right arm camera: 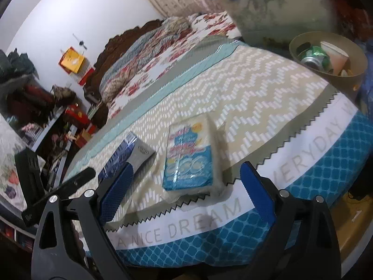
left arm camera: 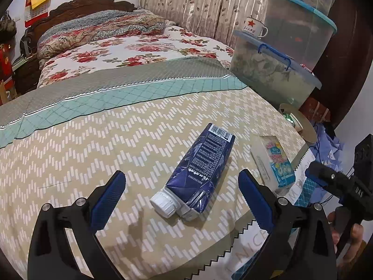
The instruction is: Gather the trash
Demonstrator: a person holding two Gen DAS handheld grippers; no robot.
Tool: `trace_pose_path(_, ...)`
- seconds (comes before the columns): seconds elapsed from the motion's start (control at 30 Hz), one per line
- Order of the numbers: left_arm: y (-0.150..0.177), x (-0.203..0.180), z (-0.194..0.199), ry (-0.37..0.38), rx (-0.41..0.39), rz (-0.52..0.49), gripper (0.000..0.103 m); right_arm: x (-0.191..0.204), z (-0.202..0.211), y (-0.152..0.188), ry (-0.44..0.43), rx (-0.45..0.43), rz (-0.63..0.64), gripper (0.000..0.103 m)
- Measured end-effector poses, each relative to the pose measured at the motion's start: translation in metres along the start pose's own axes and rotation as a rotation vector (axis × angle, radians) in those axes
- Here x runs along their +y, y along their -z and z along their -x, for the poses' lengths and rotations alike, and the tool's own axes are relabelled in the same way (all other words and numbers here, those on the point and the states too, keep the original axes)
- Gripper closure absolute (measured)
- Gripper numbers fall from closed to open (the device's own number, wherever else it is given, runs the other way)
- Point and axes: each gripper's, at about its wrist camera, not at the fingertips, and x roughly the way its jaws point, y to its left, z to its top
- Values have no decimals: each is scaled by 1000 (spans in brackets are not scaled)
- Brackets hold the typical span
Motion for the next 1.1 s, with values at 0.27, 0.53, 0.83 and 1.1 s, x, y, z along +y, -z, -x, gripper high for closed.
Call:
trace_pose_path(0.27, 5, 0, -2, 12, 13, 4, 10, -19, 0, -5, -8, 1, -71, 12)
trace_pose_path(0.53, 6, -3, -1, 14, 12, 0, 10, -23, -1, -4, -22, 5, -82, 17)
trace_pose_path(0.83, 9, 8, 7, 33, -8, -9, 10, -34, -8, -7, -46, 35, -125, 29)
trace_pose_path(1.1, 13, 0, 7, 46, -7, -70, 10, -49, -19, -3, -63, 79, -175, 39)
